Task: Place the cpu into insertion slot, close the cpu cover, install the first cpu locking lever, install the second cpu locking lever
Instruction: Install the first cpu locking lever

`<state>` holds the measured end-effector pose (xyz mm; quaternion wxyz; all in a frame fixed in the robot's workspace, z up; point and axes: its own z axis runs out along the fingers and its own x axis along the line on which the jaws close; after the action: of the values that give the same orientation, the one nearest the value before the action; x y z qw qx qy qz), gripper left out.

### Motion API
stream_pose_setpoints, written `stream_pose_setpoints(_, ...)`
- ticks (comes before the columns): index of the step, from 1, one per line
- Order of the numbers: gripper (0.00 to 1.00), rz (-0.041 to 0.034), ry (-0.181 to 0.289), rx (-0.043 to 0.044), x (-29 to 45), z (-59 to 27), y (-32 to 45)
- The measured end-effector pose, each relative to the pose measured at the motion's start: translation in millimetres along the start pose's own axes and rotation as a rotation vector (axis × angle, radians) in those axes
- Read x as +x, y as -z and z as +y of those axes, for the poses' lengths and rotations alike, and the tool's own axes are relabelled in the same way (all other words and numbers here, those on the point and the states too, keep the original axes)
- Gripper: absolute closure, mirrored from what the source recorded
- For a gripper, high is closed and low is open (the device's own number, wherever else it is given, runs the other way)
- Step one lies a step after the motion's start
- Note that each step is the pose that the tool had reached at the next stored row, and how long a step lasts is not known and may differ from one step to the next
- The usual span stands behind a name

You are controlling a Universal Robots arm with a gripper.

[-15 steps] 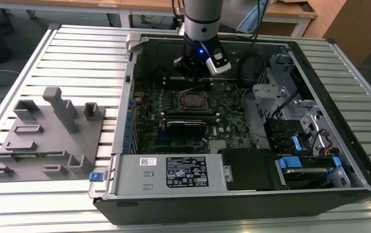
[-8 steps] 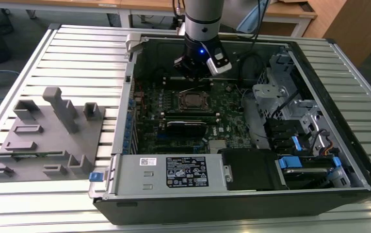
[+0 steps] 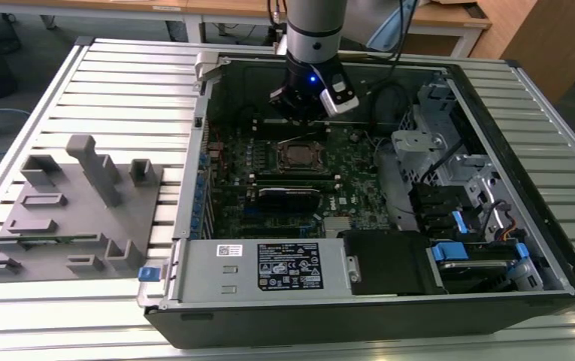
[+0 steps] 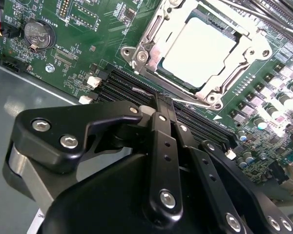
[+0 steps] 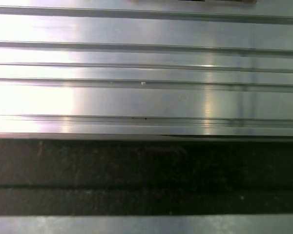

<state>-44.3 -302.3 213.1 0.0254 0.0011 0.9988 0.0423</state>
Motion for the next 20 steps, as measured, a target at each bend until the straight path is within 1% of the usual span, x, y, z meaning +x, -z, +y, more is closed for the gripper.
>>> stream_pose_setpoints(8, 0.89, 0.0002, 0.000, 0.0003, 0.3, -0.5, -4.5)
stream_pose_setpoints(20, 0.89, 0.0001, 0.000, 0.0012, 0.3, -0.4, -5.6)
